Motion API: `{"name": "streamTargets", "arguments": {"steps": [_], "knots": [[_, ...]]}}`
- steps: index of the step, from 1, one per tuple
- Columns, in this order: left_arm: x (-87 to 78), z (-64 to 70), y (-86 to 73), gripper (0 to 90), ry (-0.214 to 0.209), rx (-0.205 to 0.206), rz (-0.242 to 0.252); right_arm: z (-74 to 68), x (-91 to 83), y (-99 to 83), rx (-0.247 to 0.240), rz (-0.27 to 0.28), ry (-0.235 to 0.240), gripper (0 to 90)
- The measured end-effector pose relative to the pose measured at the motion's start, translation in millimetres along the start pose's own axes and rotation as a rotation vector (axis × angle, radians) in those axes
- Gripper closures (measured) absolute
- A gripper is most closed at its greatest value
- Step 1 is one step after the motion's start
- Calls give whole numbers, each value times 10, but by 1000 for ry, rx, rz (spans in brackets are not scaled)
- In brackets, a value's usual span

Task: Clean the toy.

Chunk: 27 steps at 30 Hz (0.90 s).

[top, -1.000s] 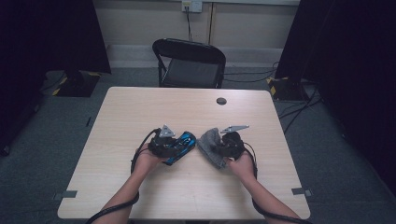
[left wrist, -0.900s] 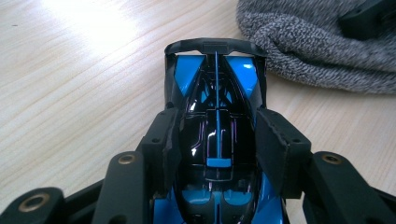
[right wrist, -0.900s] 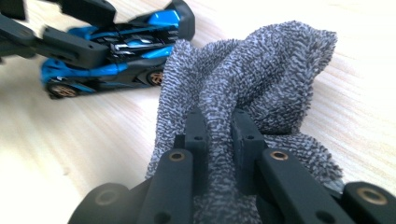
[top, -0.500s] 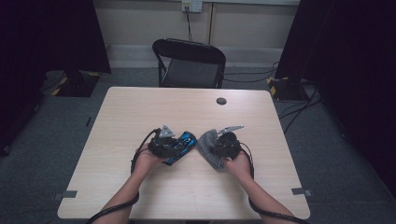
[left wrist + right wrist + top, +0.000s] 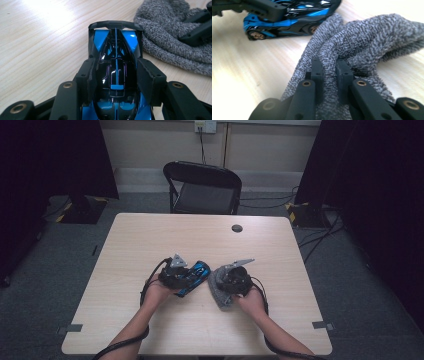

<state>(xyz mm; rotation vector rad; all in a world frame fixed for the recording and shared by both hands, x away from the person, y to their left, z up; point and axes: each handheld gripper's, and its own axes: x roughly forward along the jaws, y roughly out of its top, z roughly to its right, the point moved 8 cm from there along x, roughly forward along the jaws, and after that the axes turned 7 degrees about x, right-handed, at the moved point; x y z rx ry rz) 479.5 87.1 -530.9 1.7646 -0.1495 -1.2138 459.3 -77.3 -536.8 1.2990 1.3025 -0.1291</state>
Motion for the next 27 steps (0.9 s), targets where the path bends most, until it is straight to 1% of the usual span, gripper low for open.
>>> {"name": "streamTargets", "arguments": {"steps": [4, 6, 7, 11, 12, 13, 19, 27], "knots": [[-1, -6, 1, 507, 3, 6, -3, -85, 8, -23, -14, -7, 19, 799], [1, -1, 2, 508, 1, 0, -1, -103, 11, -26, -20, -7, 23, 799], [-1, -1, 0, 508, 0, 0, -2, -155, 22, -38, -29, -11, 38, 799], [-1, -1, 0, 508, 1, 1, -2, -252, 45, -56, -41, -15, 58, 799], [-1, -1, 0, 508, 1, 1, -2, -252, 45, -56, -41, -15, 58, 799], [0, 0, 0, 507, 1, 0, -1, -294, 58, -65, -46, -19, 73, 798], [0, -5, 2, 508, 3, 3, -4, -371, 84, -71, -50, -26, 96, 797], [0, -5, 2, 508, 3, 2, -3, -474, 125, -62, -64, -39, 116, 796]]}}
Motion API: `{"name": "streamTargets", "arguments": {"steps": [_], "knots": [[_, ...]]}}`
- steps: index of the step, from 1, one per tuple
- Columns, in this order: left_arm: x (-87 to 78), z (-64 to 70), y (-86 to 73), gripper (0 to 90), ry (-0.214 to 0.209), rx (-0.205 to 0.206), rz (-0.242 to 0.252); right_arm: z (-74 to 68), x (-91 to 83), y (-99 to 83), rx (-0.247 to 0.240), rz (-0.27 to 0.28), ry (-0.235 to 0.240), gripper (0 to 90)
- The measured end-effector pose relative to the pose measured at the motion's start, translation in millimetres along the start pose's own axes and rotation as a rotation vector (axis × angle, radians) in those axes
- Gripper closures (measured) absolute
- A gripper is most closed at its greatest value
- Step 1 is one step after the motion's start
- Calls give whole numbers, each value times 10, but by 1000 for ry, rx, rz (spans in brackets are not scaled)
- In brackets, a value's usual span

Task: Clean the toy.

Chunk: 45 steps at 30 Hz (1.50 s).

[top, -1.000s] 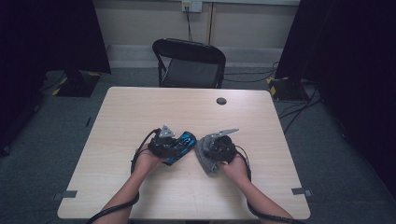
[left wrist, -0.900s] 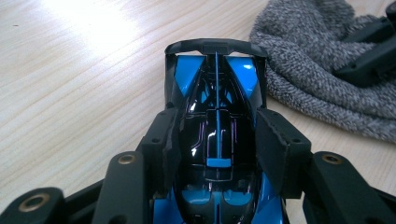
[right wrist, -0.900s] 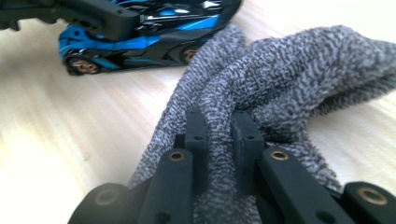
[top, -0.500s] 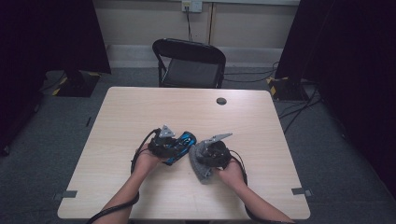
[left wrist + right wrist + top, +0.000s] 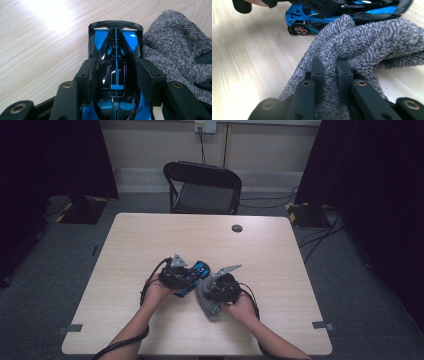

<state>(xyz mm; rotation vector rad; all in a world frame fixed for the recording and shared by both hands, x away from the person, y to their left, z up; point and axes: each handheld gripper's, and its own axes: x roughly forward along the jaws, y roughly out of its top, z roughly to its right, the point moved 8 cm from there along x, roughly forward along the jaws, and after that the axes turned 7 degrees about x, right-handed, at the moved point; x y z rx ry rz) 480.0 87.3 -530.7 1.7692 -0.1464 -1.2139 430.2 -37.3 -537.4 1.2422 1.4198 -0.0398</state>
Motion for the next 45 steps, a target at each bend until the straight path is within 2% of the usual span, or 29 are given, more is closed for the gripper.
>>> {"name": "streamTargets", "arguments": {"steps": [13, 29, 32, 43, 45], "knots": [[0, 4, -1, 508, -2, -4, 3, -168, 106, 28, -18, -8, 49, 797], [0, 6, -2, 508, -1, -5, 2, -337, 146, -18, -46, -18, 106, 796], [-2, 5, -3, 508, -1, -4, 2, -414, 153, -44, -65, -29, 128, 797], [-3, 4, -5, 507, 1, -3, 6, -563, 131, -96, -109, -46, 186, 793], [-3, 8, -6, 508, 0, -7, 11, -620, 113, -100, -122, -45, 209, 791]]}}
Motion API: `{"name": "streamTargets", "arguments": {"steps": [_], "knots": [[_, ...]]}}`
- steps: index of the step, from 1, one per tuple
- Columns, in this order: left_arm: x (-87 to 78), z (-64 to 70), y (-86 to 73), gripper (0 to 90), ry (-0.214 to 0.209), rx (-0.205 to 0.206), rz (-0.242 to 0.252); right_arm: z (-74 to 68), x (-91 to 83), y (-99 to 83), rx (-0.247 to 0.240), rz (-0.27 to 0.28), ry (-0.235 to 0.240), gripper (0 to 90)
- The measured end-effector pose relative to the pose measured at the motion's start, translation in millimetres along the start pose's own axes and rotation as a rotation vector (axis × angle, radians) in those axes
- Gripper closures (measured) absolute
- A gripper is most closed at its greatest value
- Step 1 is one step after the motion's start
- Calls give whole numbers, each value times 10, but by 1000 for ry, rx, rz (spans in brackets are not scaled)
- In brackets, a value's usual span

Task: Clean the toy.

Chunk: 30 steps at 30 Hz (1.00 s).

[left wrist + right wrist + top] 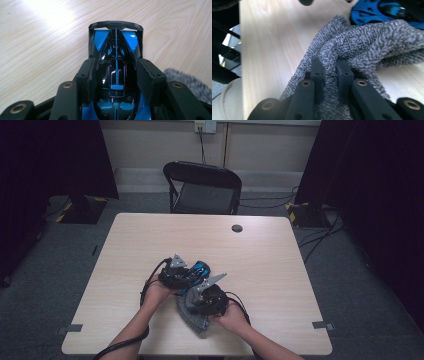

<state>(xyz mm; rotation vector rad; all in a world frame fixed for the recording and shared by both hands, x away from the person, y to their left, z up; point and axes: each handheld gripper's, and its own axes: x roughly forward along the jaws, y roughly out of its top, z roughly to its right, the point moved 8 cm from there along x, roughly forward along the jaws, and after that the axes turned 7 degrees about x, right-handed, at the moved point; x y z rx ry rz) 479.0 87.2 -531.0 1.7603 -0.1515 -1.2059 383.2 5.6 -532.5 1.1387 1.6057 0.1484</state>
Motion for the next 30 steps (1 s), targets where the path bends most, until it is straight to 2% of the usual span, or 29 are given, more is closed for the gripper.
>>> {"name": "streamTargets", "arguments": {"steps": [2, 4, 7, 12, 13, 14, 16, 20, 21, 25, 27, 30], "knots": [[1, 0, 2, 507, 3, -3, 4, -20, -5, 1, -9, -2, 7, 790], [0, 1, 0, 507, 3, -6, 6, -77, -34, 7, -49, -11, 25, 788], [-1, -3, -1, 507, 6, 0, 7, -111, -72, 13, -65, -14, 50, 782], [-4, -17, 3, 506, 9, 6, 4, -117, -96, -9, -85, -19, 64, 778], [-1, -9, 9, 506, -5, -20, 8, -116, -93, -31, -91, -26, 68, 775], [-1, -9, 9, 506, -5, -20, 8, -114, -93, -38, -92, -25, 67, 773], [-11, -12, 28, 507, -10, -3, 11, -112, -102, -47, -91, -25, 75, 771], [-48, 10, 111, 480, -22, -3, 46, -77, -133, -55, -102, -26, 65, 747], [-83, 25, 168, 476, -20, 20, 53, -65, -143, -56, -104, -30, 60, 743], [-146, 55, 224, 462, -28, 39, 64, -21, -191, -48, -106, -23, 40, 702], [-167, 72, 210, 456, -40, 18, 60, -4, -212, -50, -112, -23, 26, 664], [-205, 110, 159, 441, -65, 9, 66, 21, -252, -47, -109, -18, 15, 605]]}}
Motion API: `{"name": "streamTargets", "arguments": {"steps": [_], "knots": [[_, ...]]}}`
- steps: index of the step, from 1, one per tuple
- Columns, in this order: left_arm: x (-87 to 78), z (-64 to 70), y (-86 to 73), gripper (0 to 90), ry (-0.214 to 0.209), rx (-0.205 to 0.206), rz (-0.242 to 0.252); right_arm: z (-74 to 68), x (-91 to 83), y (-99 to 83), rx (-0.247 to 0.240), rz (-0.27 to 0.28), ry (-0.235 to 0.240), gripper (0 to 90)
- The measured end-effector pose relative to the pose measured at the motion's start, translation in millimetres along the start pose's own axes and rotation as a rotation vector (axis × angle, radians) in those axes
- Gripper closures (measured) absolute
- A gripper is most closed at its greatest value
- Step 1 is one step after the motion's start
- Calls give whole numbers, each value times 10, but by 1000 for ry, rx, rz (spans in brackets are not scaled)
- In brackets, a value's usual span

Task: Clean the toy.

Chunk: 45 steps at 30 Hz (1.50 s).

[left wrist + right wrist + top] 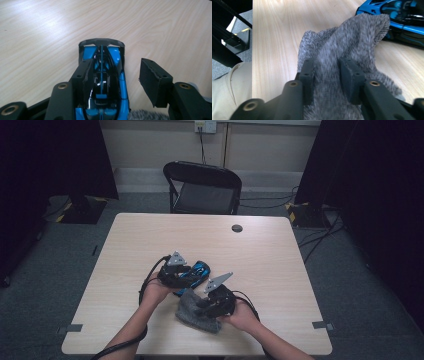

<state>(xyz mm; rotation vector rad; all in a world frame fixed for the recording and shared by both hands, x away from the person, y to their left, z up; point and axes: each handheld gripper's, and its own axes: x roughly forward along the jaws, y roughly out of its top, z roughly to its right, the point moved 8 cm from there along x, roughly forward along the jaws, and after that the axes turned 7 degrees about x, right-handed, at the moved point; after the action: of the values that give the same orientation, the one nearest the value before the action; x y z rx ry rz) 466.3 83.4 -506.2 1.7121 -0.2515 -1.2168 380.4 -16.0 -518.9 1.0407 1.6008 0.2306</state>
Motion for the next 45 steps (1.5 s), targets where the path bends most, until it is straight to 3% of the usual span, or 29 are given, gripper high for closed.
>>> {"name": "streamTargets", "arguments": {"steps": [5, 11, 13, 15, 16, 20, 21, 25, 30, 31, 33, 38, 43, 45], "knots": [[-91, 70, -44, 412, -24, 17, 5, 110, -171, 58, 14, 48, -38, 543], [-266, 232, -89, 413, -87, 59, 15, 266, -362, 95, 50, 113, -74, 470], [-345, 350, -110, 423, -135, 95, 21, 347, -427, 104, 67, 141, -99, 399], [-385, 454, -128, 429, -166, 137, 20, 381, -453, 106, 68, 158, -111, 387], [-385, 454, -128, 429, -166, 137, 20, 381, -453, 106, 68, 158, -111, 387], [-400, 731, -202, 434, -255, 194, 12, 432, -461, 103, 66, 168, -132, 350], [-389, 770, -222, 434, -267, 216, 5, 436, -457, 103, 67, 166, -131, 339], [-297, 865, -299, 428, -298, 235, -28, 454, -440, 99, 58, 163, -137, 315], [-180, 861, -367, 439, -302, 223, -65, 460, -441, 89, 58, 170, -140, 312], [-127, 871, -427, 451, -303, 241, -113, 469, -442, 69, 60, 167, -143, 311], [-76, 905, -483, 490, -305, 261, -144, 479, -442, 42, 63, 168, -143, 317], [-61, 942, -466, 595, -312, 260, -162, 518, -386, -65, 78, 142, -152, 390], [-51, 943, -470, 639, -314, 256, -156, 533, -306, -133, 107, 122, -133, 427], [-44, 945, -464, 665, -316, 236, -154, 523, -256, -155, 108, 106, -134, 465]]}}
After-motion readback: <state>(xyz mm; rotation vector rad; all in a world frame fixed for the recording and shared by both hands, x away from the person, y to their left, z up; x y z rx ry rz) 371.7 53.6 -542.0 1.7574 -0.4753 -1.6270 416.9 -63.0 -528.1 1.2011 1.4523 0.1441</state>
